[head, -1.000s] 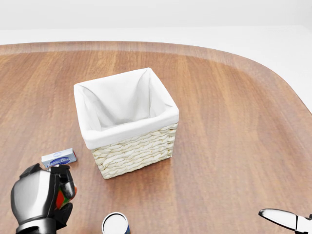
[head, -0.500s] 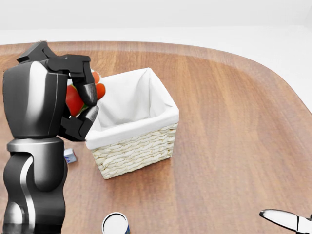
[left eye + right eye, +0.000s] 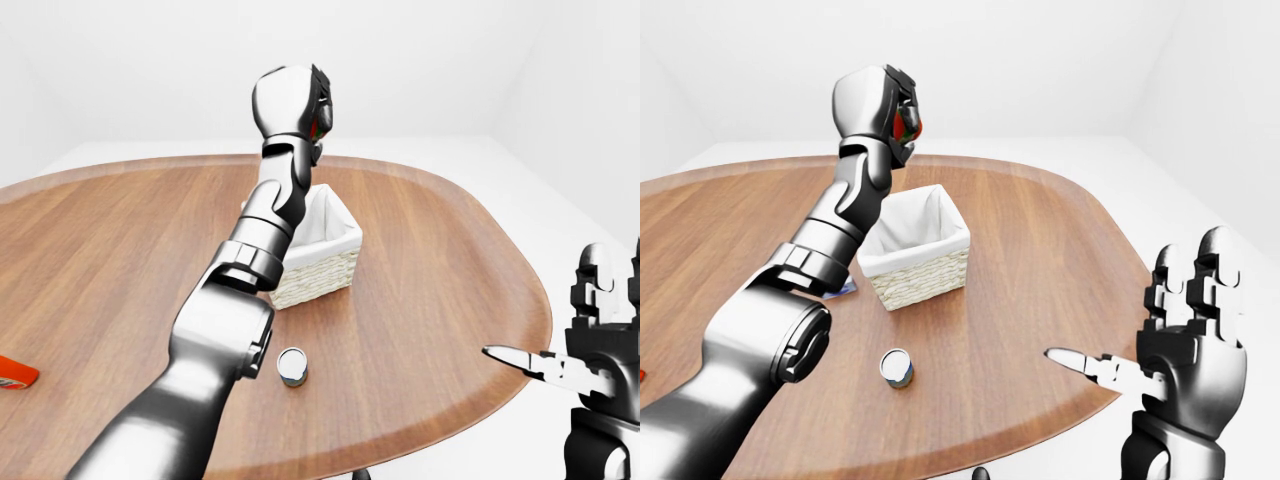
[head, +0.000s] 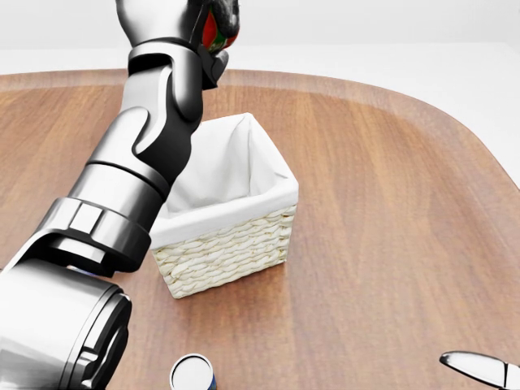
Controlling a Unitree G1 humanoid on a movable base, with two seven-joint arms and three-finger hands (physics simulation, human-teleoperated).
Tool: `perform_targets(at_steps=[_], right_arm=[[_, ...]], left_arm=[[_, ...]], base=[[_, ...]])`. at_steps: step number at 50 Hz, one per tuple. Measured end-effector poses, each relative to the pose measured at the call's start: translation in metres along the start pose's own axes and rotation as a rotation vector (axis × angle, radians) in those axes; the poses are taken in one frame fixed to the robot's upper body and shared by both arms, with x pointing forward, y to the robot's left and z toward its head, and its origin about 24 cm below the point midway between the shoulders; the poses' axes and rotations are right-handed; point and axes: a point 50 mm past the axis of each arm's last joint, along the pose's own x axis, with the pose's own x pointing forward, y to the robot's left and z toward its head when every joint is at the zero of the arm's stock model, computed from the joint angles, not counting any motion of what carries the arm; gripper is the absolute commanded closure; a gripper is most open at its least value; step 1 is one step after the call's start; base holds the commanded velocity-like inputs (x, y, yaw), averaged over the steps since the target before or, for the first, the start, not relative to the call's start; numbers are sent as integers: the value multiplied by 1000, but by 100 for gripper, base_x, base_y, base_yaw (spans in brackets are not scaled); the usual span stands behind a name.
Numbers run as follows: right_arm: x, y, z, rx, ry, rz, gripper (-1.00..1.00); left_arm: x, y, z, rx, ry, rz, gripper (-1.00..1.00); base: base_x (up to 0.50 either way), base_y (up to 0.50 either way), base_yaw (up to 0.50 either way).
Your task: Pick up the tomato sauce, and put it in the basket.
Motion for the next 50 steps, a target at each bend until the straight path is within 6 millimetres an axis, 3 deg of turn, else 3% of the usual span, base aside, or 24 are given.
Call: perform_targets(at_steps=[18, 50], right_arm=[[-3, -4, 6, 10, -20, -5, -100], [-4, -6, 9, 11, -35, -10, -100]], left_arm=[[-29, -50, -21, 187, 34, -302, 100], [-54, -71, -37, 298, 22, -427, 100]], base=[[0, 0, 0], [0, 0, 0]])
